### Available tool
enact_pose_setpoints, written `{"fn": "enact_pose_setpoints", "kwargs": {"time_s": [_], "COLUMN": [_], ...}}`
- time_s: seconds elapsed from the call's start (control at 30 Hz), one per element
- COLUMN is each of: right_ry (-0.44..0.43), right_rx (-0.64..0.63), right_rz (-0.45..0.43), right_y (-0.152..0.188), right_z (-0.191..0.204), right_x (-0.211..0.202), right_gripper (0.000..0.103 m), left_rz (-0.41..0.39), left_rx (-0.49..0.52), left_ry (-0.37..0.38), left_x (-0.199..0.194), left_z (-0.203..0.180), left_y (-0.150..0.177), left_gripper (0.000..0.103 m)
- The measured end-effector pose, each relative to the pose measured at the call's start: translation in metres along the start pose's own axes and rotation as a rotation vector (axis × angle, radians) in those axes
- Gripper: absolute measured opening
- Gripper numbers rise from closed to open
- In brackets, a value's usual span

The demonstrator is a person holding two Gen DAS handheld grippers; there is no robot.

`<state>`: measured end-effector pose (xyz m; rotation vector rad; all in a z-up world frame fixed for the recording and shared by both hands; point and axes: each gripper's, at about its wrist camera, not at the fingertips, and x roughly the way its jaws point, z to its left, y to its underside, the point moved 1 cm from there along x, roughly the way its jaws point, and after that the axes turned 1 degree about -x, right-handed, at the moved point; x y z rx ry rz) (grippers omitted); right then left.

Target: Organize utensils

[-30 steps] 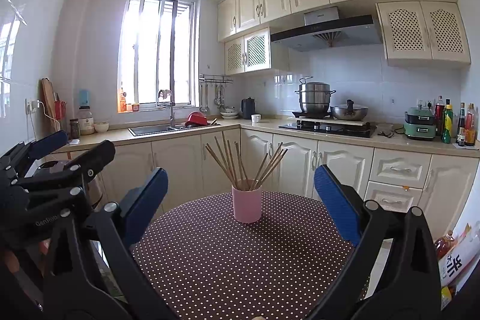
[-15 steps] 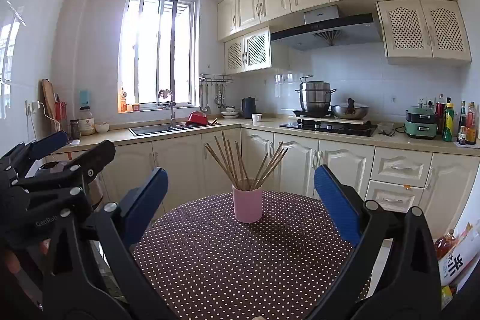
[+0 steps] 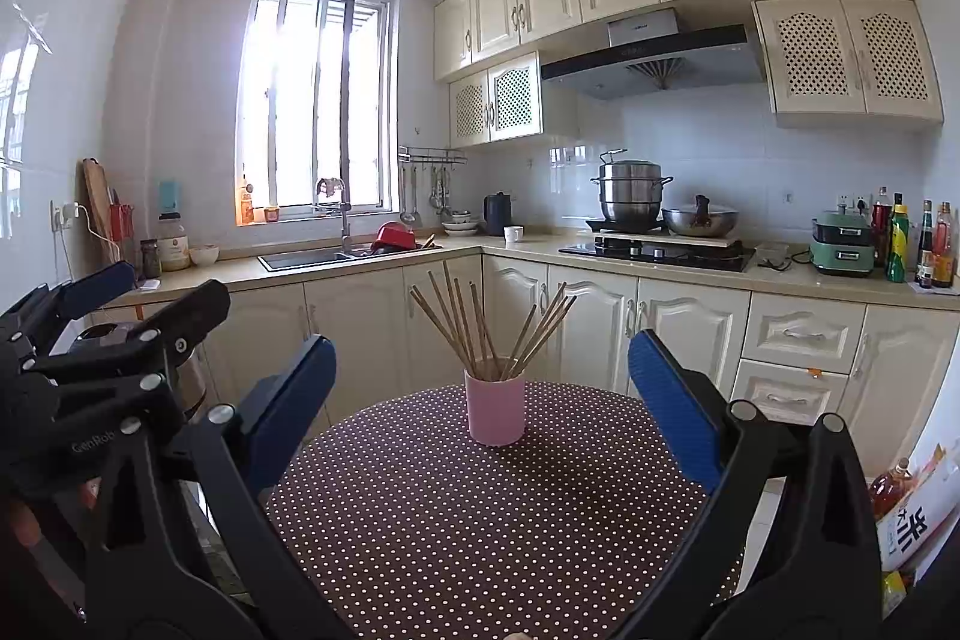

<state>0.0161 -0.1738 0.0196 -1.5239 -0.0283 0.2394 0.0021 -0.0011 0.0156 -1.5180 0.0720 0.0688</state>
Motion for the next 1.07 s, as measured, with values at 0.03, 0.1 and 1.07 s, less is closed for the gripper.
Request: {"fn": "enact_pose_setpoints", "kwargs": {"time_s": [0.03, 0.1, 1.07], "right_ry": [0.000, 0.001, 0.005], "right_rx": [0.000, 0.000, 0.017], "right_rz": [-0.001, -0.001, 0.042], "right_y": [0.000, 0.000, 0.011], "right_z": [0.000, 0.000, -0.003], "right_x": [0.000, 0.000, 0.019], "right_gripper": [0.096, 0.096, 0.096], "left_rz": [-0.001, 0.000, 0.037], "left_rx": [0.000, -0.001, 0.015], "left_ry": [0.000, 0.000, -0.008], "left_x": [0.000, 0.001, 0.022], "left_z": [0.001, 0.001, -0.002], "left_y": [0.000, 0.000, 0.012], "left_gripper": [0.094, 0.094, 0.094]}}
